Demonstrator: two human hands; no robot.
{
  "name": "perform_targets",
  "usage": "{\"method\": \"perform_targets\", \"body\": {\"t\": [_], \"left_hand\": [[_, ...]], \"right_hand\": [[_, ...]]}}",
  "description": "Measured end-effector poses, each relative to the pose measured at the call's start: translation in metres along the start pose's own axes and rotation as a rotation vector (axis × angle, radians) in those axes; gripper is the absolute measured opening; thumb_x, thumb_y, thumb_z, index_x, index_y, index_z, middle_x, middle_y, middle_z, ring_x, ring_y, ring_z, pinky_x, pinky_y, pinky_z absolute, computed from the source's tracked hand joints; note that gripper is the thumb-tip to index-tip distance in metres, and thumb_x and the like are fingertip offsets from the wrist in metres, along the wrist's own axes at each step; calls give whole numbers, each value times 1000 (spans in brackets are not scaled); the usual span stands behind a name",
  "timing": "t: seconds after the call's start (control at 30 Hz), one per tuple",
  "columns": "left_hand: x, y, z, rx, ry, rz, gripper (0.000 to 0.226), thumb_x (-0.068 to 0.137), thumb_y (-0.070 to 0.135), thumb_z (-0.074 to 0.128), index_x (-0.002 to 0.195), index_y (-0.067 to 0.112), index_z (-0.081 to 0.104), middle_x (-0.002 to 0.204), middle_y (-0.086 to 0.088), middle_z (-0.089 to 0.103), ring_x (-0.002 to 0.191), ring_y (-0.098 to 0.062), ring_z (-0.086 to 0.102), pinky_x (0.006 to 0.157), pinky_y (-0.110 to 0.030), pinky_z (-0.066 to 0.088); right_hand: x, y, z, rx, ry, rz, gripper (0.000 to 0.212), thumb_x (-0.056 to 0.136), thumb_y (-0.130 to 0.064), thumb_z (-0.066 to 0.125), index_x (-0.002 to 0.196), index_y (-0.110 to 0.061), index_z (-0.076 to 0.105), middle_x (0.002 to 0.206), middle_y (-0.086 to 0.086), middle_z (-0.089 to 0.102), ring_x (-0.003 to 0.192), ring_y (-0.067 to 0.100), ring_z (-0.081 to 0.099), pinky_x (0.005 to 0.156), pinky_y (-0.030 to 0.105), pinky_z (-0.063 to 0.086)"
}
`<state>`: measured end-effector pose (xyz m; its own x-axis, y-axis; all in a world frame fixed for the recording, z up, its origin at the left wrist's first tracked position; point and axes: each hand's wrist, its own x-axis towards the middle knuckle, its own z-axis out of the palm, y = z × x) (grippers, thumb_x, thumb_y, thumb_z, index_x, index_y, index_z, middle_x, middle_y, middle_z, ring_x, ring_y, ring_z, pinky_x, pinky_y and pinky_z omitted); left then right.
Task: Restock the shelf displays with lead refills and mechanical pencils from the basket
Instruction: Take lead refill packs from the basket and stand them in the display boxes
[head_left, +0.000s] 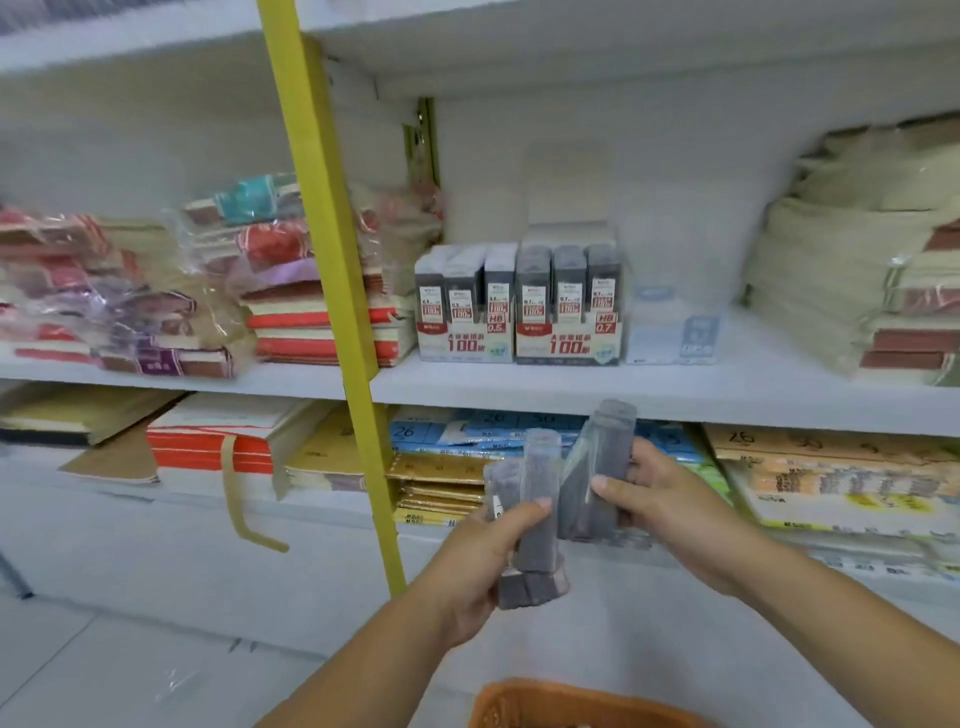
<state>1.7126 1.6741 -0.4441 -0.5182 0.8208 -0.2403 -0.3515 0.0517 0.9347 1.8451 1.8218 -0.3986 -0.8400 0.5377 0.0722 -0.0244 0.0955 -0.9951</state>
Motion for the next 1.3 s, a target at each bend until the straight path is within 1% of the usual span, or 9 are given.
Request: {"method": "perform_targets", "body": {"t": [0.2,0.3,0.43,0.67,0.8,1.0,1.1,1.2,1.3], "left_hand": [[14,38,10,106,-18,108,41,80,41,78,118,31,66,112,-3,76,105,-28,72,85,-51,60],[20,39,17,44,-51,138,32,90,33,73,120,29,63,111,-6,77,100,-28,75,75,-43,61],[25,49,26,20,1,215,27,93,31,69,120,30,62,109,-5,78,98,-27,75,75,-42,60],[16,56,28,-2,41,254,10,92,31,71,96,40,73,103,-1,79,94,-24,76,73,-40,62],[15,58,25,-17,71,275,13,92,30,70,104,36,71,100,-1,79,91,-23,77,74,-43,63],[14,62,24,-109,75,281,31,89,29,73,118,23,63,104,-4,79,90,-25,77,64,-36,60],[15,63,22,-114,79,291,24,91,29,71,114,22,66,103,-5,79,88,-23,77,63,-34,60],[17,66,19,-116,82,320,21,93,29,69,113,23,67,103,-4,79,89,-23,77,66,-37,62],[23,70,14,-125,93,349,29,92,30,69,119,24,63,104,-3,79,89,-24,77,70,-40,62]], "right_hand": [[21,-27,-5,-114,0,-98,39,86,-18,72,116,-39,61,106,-11,73,94,8,70,83,32,56],[29,-27,-3,-198,81,-186,63,82,-18,76,123,-53,45,92,-4,73,86,10,70,78,24,53],[37,-35,-4,-202,109,-262,75,85,-18,74,125,-67,34,89,-3,73,83,14,71,77,31,55],[37,-43,0,-217,59,-282,45,92,-28,62,129,-46,43,77,-18,67,69,3,65,65,19,50],[37,-46,2,-221,75,-261,24,100,-33,46,115,-51,53,94,-20,72,80,-2,66,72,19,48],[43,-45,-4,-124,121,-229,36,101,-18,47,105,-51,61,103,-16,72,95,7,69,85,41,56],[47,-44,-2,-95,175,-272,41,98,-12,53,99,-52,63,103,-11,70,90,11,71,76,37,60],[47,-46,-1,-108,196,-297,52,96,-13,58,129,-50,47,94,-3,67,90,13,71,77,36,58],[46,-63,0,-212,289,-420,57,94,-18,61,126,-62,43,93,-6,68,90,3,67,74,21,52]]}}
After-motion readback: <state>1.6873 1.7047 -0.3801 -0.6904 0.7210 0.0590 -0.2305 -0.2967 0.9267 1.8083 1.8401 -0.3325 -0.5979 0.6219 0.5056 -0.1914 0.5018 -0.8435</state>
